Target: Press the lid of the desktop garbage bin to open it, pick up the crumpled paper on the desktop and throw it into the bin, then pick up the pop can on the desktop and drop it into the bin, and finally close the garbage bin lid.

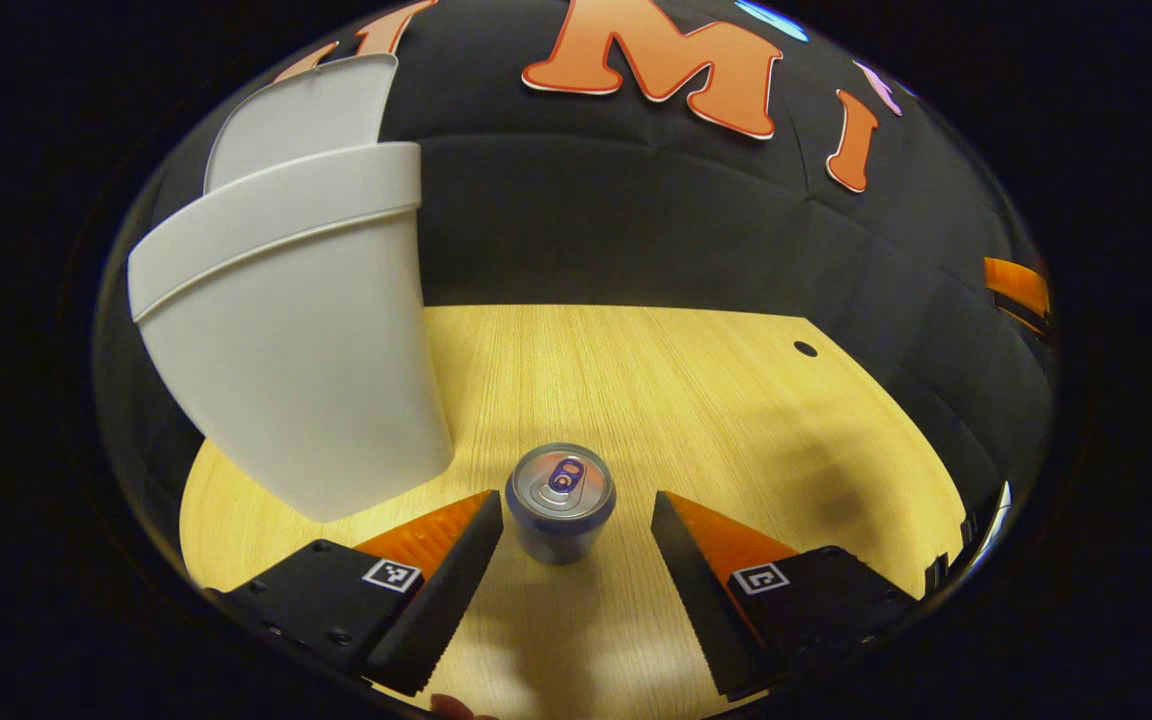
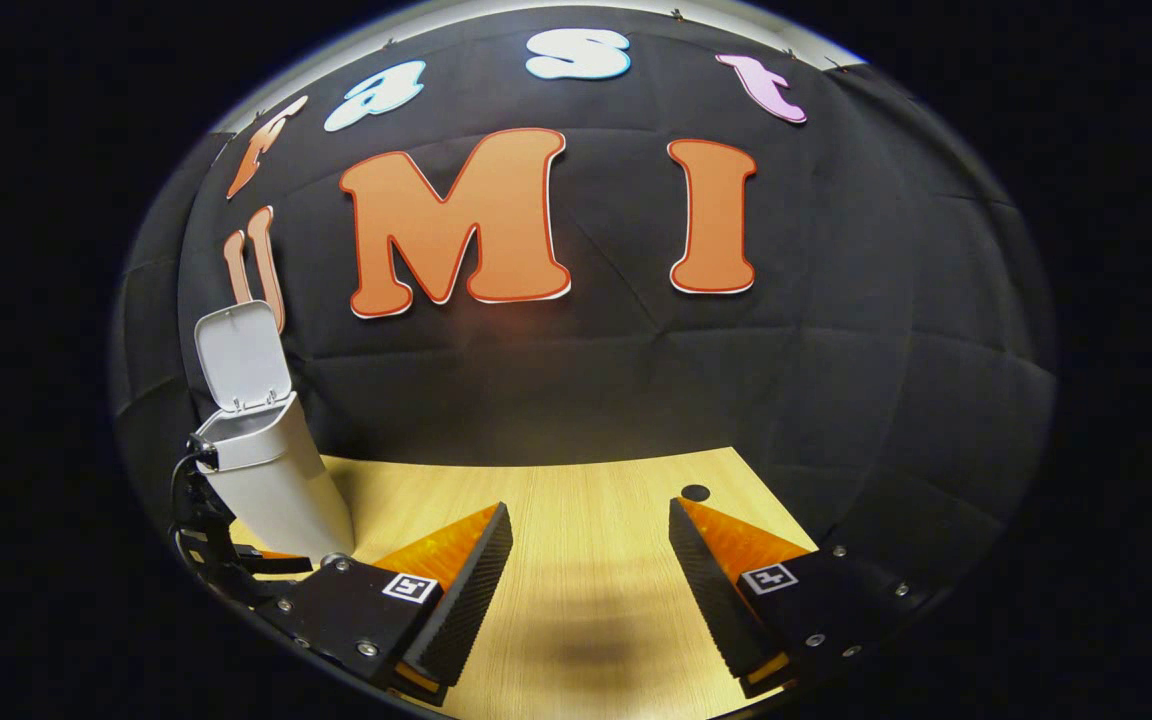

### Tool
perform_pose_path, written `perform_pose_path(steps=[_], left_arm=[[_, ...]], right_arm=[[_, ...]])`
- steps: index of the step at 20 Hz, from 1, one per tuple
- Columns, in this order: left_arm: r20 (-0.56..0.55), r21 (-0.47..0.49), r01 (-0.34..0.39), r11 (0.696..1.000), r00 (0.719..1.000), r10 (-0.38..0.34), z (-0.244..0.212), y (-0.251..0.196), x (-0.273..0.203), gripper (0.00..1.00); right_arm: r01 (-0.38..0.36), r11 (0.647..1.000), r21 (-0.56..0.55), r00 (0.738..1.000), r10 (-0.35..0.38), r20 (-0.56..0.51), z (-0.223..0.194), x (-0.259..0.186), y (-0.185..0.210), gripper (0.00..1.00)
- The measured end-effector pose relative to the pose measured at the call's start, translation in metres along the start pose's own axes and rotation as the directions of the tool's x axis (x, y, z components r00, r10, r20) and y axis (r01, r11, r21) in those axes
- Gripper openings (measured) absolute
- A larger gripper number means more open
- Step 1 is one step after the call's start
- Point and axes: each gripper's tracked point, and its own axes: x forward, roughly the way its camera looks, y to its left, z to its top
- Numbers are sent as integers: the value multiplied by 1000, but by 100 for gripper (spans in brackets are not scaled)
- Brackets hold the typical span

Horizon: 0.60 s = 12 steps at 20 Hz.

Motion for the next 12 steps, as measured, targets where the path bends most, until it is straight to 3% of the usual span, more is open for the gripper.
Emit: perform_pose_path(steps=[12], left_arm=[[-100,7,-33,999,994,33,-21,16,58,98]], right_arm=[[38,999,-4,998,-38,-46,-15,9,-15,94]])
